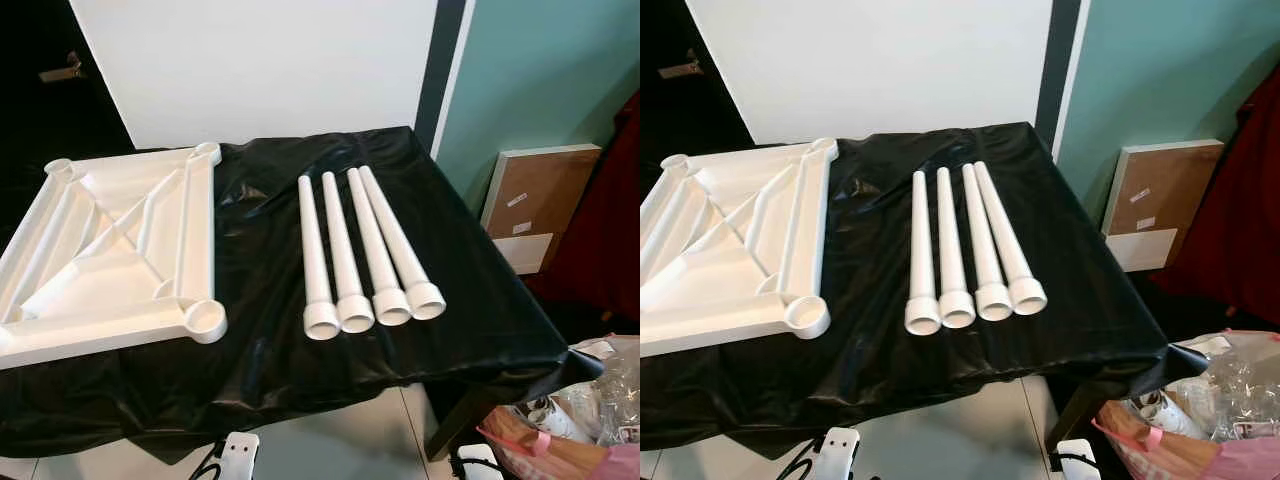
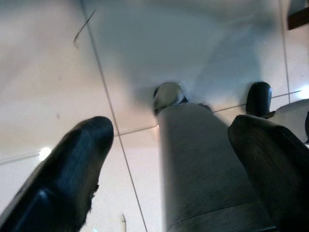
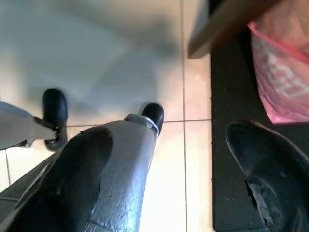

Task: Building children table

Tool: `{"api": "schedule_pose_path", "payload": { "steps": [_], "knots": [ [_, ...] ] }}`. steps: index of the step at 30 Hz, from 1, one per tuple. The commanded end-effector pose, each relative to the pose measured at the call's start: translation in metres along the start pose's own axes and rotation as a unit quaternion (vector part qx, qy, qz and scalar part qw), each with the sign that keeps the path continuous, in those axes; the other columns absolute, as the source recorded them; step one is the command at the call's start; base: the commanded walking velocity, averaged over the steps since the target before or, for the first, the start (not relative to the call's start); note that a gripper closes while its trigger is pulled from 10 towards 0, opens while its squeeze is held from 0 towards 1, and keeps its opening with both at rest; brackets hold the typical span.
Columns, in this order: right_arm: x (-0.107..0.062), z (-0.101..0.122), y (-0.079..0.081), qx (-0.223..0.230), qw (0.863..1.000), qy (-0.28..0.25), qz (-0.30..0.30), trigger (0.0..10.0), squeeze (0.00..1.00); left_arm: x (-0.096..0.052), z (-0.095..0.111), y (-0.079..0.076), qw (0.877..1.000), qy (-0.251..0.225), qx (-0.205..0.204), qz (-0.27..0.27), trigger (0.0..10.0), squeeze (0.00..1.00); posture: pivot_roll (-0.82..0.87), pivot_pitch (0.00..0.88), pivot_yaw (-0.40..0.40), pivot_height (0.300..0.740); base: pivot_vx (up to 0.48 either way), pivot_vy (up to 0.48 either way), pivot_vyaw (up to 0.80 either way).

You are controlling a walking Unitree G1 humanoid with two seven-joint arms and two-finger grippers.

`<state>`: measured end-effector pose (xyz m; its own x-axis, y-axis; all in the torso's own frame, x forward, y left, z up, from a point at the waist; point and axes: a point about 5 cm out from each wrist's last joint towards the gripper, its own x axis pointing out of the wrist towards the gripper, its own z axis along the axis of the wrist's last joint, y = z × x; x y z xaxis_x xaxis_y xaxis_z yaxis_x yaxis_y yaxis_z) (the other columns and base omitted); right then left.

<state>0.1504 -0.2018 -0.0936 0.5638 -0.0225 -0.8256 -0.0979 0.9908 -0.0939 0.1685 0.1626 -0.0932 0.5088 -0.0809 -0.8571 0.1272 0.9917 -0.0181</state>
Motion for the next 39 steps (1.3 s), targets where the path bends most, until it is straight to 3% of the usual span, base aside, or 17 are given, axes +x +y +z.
{"api": "schedule_pose_path", "payload": {
  "steps": [1, 10, 29, 39],
  "knots": [
    [-0.0016, -0.0100, 0.0053, 0.003, 1.000, 0.020, 0.008, 10.0, 0.00, -0.0012, -0.0099, -0.0007, 1.000, 0.019, -0.003, -0.004, 10.0, 0.00, -0.04, 0.000, 0.010, 0.740, 0.000, 0.292, 0.80],
    [-0.0014, -0.0101, 0.0079, 0.005, 1.000, 0.020, 0.009, 10.0, 0.00, -0.0013, -0.0099, 0.0001, 1.000, 0.020, -0.001, -0.003, 10.0, 0.00, -0.04, 0.000, 0.011, 0.740, 0.000, 0.289, 0.80],
    [-0.0028, -0.0136, 0.0026, 0.010, 1.000, 0.027, 0.006, 10.0, 0.00, -0.0016, -0.0128, -0.0003, 0.999, 0.030, 0.023, -0.003, 10.0, 0.00, -0.05, 0.001, 0.013, 0.740, 0.000, 0.015, 0.00],
    [-0.0045, -0.0193, 0.0026, 0.009, 0.999, 0.034, 0.007, 10.0, 0.00, -0.0019, -0.0152, -0.0018, 0.999, 0.032, 0.016, -0.008, 10.0, 0.00, -0.04, 0.003, 0.013, 0.740, 0.000, 0.000, 0.00]
  ]
}}
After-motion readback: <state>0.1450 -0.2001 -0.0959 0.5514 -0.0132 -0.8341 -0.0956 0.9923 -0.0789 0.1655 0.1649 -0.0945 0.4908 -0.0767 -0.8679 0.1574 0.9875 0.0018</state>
